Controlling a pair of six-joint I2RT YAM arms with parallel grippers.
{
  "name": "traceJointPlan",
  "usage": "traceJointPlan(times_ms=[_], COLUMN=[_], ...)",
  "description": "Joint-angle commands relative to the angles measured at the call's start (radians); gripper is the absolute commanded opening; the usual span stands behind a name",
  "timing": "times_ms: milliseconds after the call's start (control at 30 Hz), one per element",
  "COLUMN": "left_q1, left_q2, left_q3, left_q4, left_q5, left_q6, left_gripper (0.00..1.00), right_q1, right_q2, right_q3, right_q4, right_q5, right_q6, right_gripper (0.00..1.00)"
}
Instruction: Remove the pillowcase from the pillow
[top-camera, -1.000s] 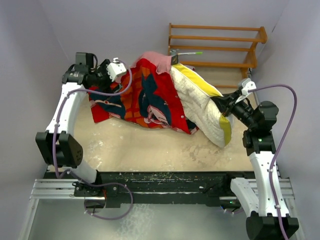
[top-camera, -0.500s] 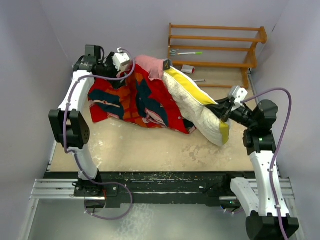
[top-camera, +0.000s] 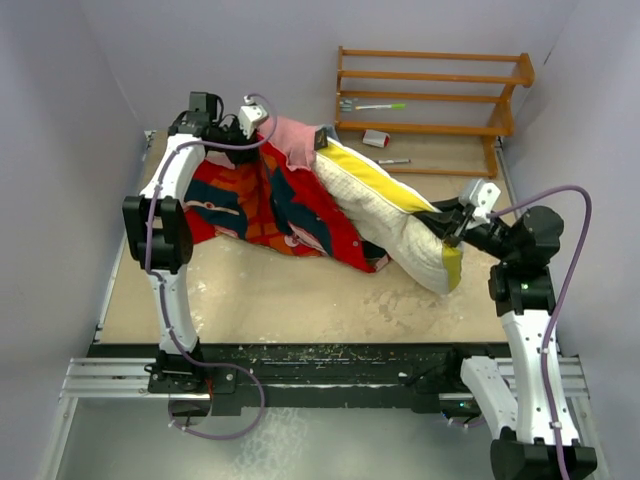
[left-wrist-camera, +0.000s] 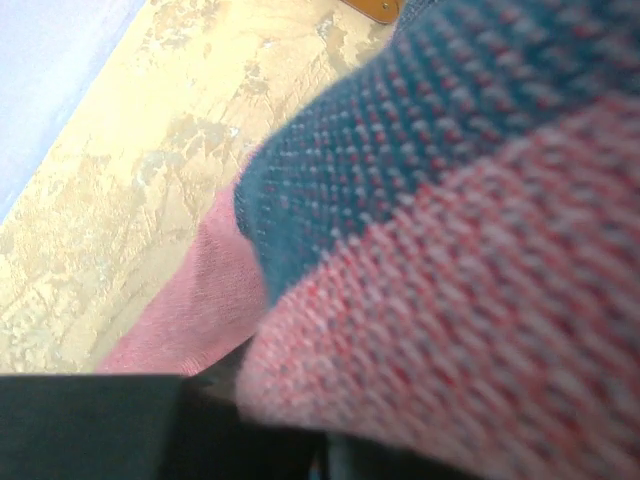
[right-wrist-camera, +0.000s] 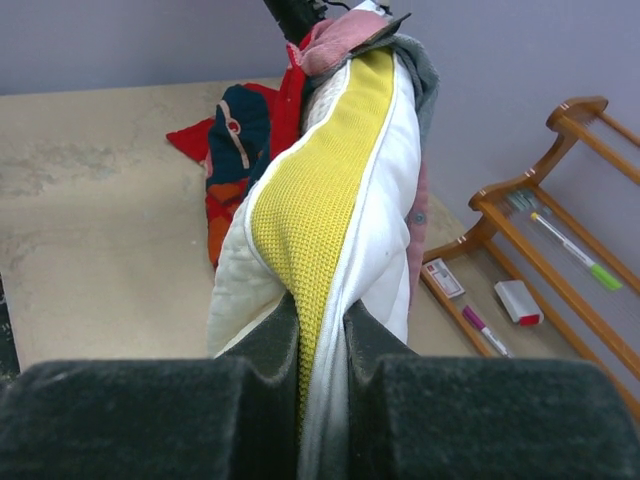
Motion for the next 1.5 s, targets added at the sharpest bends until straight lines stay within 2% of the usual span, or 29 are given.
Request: traceJointPlan(times_ms=[0,100,200,400,500,633,833,900,1033,1133,1200,1233,1333,1467], left_q1=[0.02,0.098,0.209,0.331,0.398,0.459,0.47,0.47,0.44,0.328,0.259,0.234,0.184,0.17], left_q2=[-0.053,-0.159,-0.294,-0.484,-0.525,-0.536,-0.575,-0.586,-0.662,-0.723,-0.752,-0.761,-0.73,-0.675], left_q3=[0.017,-0.08,-0.162,-0.241,-0.237,-0.211,-0.254,-0.269,-0.322,-0.34,-0.337,-0.321,-0.187,0.014], left_q4=[0.065,0.202,0.312,0.368,0.38,0.363,0.372,0.356,0.303,0.241,0.207,0.198,0.146,0.101], left_q5=[-0.027,-0.125,-0.197,-0.413,-0.483,-0.54,-0.607,-0.582,-0.415,-0.384,-0.351,-0.329,-0.312,-0.293], left_q6=[-0.072,-0.184,-0.233,-0.132,-0.134,-0.121,-0.073,-0.077,-0.098,-0.07,-0.093,-0.127,-0.234,-0.337], left_gripper=[0.0,0.0,0.0,0.0,0.0,0.0,0.0,0.0,0.0,0.0,0.0,0.0,0.0,0.0], right_q1=[0.0,0.0,0.0,0.0,0.0,0.0,0.0,0.0,0.0,0.0,0.0,0.0,0.0,0.002], right_q2=[-0.013,0.012,0.027,0.001,-0.024,-0.017,0.01,0.024,0.064,0.054,0.037,0.04,0.073,0.059], right_q3=[0.082,0.108,0.126,0.126,0.172,0.237,0.316,0.337,0.368,0.315,0.265,0.254,0.281,0.29], right_q4=[0.196,0.201,0.196,0.254,0.23,0.112,-0.058,-0.087,-0.147,-0.1,0.026,0.061,0.026,0.073], right_q5=[0.067,0.181,0.308,0.498,0.622,0.774,1.004,1.027,0.94,0.722,0.572,0.468,0.33,0.181], right_q6=[0.096,0.201,0.284,0.413,0.446,0.442,0.423,0.417,0.435,0.441,0.449,0.464,0.483,0.558], right_gripper=[0.0,0.0,0.0,0.0,0.0,0.0,0.0,0.0,0.0,0.0,0.0,0.0,0.0,0.0])
